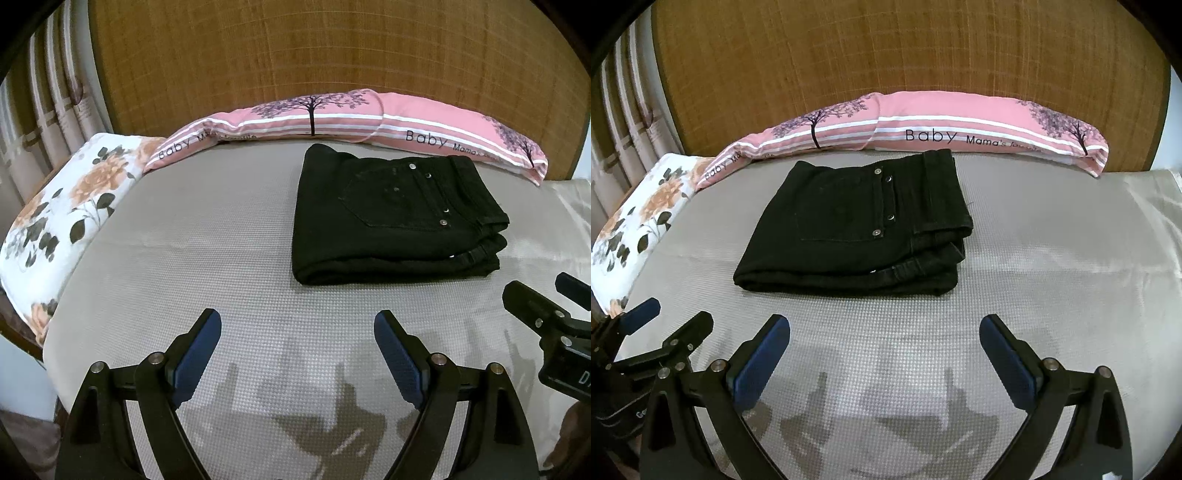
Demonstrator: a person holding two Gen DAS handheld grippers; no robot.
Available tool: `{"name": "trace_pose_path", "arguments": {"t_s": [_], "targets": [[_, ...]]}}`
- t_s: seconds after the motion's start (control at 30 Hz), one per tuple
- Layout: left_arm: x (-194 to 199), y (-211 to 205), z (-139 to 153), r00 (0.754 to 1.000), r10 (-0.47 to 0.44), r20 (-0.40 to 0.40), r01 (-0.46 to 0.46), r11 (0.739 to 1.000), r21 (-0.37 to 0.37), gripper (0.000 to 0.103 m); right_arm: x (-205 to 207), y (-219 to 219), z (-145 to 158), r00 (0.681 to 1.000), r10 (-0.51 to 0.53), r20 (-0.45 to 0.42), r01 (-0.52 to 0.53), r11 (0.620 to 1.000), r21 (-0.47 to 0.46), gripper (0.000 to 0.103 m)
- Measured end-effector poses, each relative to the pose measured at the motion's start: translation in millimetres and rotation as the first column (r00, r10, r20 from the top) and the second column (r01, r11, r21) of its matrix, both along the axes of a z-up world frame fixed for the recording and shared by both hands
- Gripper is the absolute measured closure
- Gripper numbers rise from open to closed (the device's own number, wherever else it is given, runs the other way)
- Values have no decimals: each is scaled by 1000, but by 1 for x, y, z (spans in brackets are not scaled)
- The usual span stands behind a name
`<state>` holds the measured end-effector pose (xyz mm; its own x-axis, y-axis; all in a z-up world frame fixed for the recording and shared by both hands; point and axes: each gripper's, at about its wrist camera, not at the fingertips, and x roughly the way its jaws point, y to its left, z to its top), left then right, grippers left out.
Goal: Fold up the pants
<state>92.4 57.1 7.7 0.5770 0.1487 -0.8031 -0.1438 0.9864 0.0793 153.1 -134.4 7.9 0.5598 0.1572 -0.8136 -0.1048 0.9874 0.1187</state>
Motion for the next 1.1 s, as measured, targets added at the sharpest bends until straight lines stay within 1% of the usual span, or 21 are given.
{"name": "trace_pose_path", "arguments": {"t_s": [0.23, 0.33, 0.4, 0.7, 1.1], "targets": [[1, -3, -1, 1000, -5, 0, 5, 1000, 15, 18, 1, 0, -3, 1000, 0, -8, 0, 1000, -4, 1], [1, -4, -1, 1000, -9, 4, 9, 999, 37, 18, 0, -1, -3, 1000, -7, -15, 7, 1000, 10, 1], [2, -4, -3, 1000, -14, -1, 14, 999, 33, 18, 0, -1, -4, 1000, -3, -16, 3, 1000, 13, 1], [1, -6, -6, 1000, -19, -4, 19, 999, 33, 18, -2, 4, -5, 1000, 4, -9, -4, 1000, -29, 1], [0, -7, -11, 1000, -16, -13, 16, 1000, 22, 18, -3, 7, -10, 999, 18, -30, -19, 1000, -22, 1]]}}
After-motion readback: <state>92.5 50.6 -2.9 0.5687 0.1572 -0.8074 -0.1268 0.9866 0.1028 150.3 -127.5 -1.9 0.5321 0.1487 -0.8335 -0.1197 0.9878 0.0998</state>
